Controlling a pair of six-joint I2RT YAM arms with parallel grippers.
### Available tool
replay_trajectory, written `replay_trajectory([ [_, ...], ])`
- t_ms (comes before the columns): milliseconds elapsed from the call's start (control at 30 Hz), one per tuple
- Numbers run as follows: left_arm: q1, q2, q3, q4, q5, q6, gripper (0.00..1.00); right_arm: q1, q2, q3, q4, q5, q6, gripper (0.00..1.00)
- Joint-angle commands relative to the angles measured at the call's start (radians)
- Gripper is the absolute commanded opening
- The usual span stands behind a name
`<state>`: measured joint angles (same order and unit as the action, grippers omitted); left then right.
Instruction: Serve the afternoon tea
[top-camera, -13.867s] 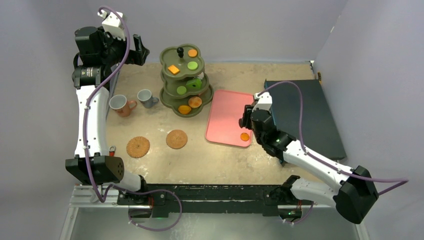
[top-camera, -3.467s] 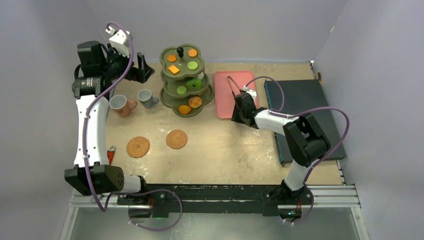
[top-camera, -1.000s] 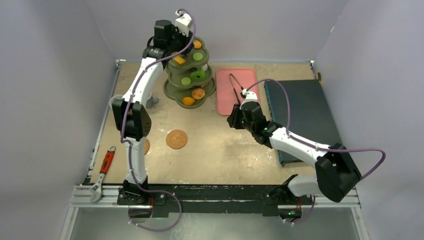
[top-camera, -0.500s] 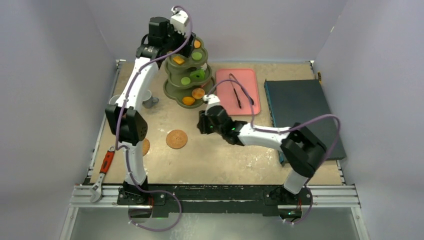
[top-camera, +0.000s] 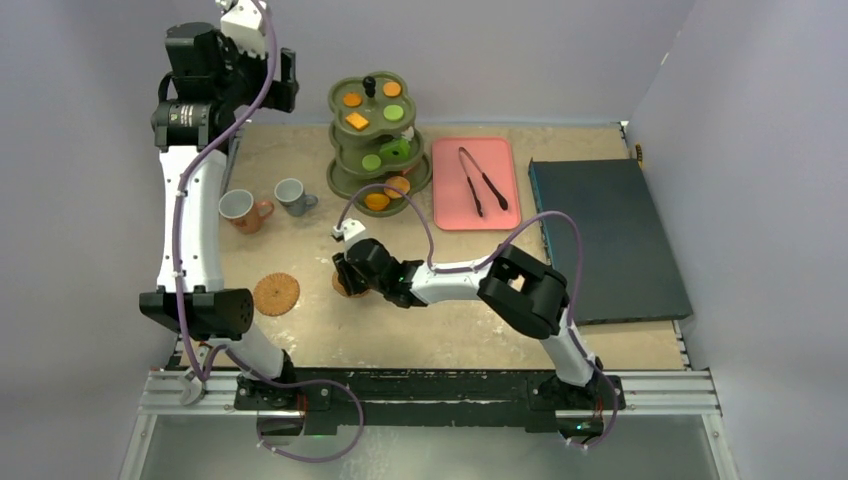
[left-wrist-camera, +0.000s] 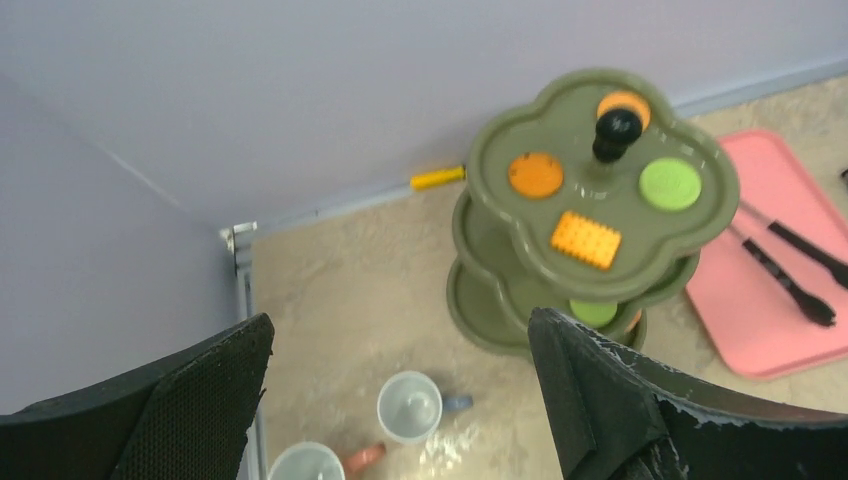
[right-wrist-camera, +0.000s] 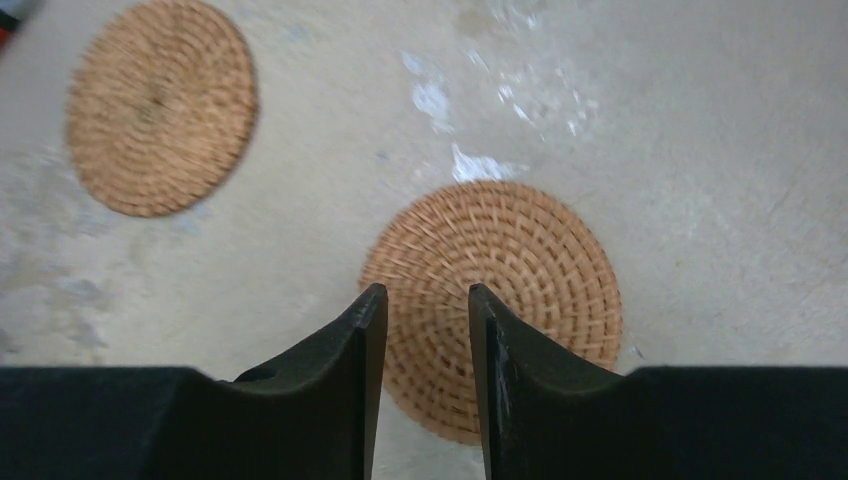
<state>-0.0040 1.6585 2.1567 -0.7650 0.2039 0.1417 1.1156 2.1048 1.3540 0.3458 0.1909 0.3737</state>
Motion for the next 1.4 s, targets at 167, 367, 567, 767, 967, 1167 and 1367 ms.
replay_trajectory([
  [167,0.002,-0.08,-0.12,-0.136,-0.03,-0.015,0.99,-0.014,-0.031,-0.121,-0.022,0.038,0.044,0.36],
  [367,0.003,-0.095,-0.145,-0.189,0.007,0.014,0.99,-0.02,-0.117,-0.285,-0.043,0.128,0.08,0.32],
  [567,0.003,-0.152,-0.256,-0.276,0.031,0.236,0.99,-0.097,-0.286,-0.519,-0.039,0.176,0.142,0.3],
  [767,0.002,-0.252,-0.508,-0.238,-0.031,0.389,0.99,-0.116,-0.396,-0.568,-0.013,0.222,0.114,0.3],
  [967,0.075,-0.214,-0.509,-0.195,-0.011,0.32,0.99,-0.029,-0.355,-0.323,-0.019,0.191,0.012,0.32],
  [1167,0.151,-0.116,-0.431,-0.178,0.0,0.252,0.98,0.063,-0.099,0.023,0.002,0.042,-0.121,0.35],
  [1367,0.191,-0.081,-0.408,-0.158,0.015,0.219,0.98,0.104,0.121,0.302,-0.02,-0.102,-0.237,0.37],
])
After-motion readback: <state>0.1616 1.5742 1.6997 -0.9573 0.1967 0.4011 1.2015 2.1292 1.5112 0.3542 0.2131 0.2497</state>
